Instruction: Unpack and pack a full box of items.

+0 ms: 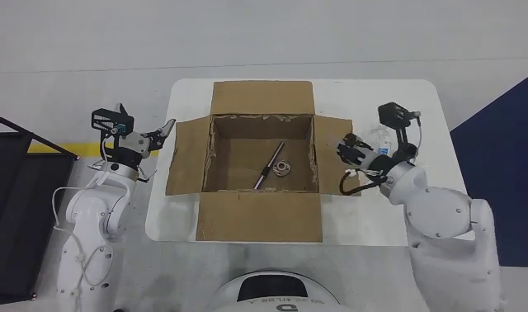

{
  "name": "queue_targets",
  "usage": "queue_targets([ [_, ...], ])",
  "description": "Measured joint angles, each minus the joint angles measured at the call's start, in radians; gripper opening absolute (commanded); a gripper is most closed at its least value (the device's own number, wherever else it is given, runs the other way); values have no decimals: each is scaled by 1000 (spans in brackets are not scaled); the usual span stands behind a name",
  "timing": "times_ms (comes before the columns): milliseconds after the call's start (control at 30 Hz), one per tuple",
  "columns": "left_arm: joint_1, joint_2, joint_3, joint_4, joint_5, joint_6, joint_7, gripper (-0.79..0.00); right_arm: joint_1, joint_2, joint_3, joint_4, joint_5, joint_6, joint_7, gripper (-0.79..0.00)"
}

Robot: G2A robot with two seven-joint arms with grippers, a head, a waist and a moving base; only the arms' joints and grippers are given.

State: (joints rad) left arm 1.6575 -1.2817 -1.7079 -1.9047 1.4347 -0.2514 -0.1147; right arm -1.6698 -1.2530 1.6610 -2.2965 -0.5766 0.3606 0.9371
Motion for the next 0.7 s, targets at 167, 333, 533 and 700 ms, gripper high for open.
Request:
queue_targets([
  [167, 0, 0, 0, 0, 0, 0, 0, 0, -79, -2, 216, 81, 144, 59, -77, -366],
  [333, 0, 0, 0, 0, 0, 0, 0, 0, -84, 5, 287, 200, 103, 233, -64, -376],
  [533, 0, 0, 0, 0, 0, 0, 0, 0, 6, 30, 232, 354, -95, 421, 29, -419],
  [700, 0, 0, 0, 0, 0, 0, 0, 0, 101, 49, 176, 502, -220, 457, 67, -416],
])
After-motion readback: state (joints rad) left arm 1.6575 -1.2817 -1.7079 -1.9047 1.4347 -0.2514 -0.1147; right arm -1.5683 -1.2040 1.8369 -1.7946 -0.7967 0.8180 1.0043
